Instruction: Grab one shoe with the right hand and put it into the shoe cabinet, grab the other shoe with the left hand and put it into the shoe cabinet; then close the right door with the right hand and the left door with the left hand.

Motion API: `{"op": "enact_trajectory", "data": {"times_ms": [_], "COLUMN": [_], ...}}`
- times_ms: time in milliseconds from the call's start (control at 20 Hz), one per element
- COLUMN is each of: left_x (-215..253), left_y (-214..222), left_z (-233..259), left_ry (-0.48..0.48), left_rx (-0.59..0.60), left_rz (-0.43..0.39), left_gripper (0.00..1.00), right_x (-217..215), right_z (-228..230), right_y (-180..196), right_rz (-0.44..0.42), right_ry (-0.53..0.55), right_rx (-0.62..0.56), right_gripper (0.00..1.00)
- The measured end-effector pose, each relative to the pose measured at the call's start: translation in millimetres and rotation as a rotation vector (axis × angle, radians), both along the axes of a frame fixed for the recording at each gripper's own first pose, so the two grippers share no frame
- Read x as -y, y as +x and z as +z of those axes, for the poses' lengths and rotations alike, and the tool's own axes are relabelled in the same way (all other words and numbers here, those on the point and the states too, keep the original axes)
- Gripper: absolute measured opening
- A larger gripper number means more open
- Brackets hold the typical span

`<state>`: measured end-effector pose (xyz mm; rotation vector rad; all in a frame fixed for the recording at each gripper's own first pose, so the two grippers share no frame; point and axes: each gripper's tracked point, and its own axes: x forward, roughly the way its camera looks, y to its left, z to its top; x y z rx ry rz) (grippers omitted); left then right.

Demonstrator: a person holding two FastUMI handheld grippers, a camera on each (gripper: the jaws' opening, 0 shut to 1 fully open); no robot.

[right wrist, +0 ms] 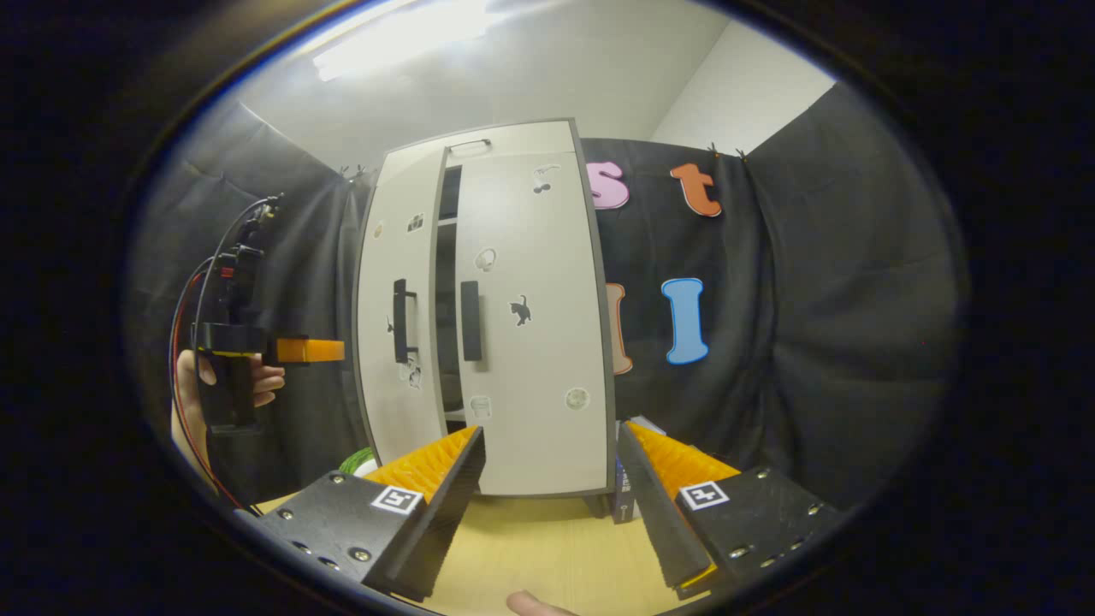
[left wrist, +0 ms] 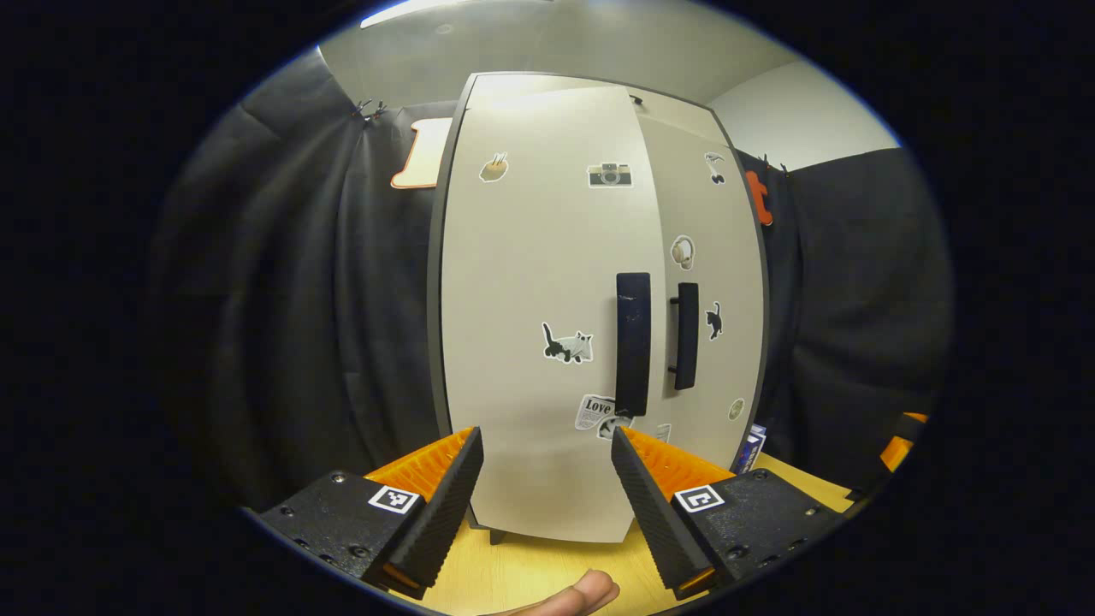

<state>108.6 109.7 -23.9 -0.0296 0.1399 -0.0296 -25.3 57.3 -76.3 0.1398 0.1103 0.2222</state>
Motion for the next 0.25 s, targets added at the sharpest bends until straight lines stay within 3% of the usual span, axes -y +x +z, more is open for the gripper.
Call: {"op": "enact_trajectory", "data": {"times_ms": [250], "left_x": [-3], "left_y": [-25], "left_z": [-8], "left_ry": [-0.037], "left_rx": [0.02], "left_rz": [0.015], "left_gripper": [0.93], "right_x": [-17], "right_z": [4], "right_y": [3], "right_rz": [0.015], "right_ry": [-0.005], "right_rx": [0.002], "right_gripper": [0.91]}}
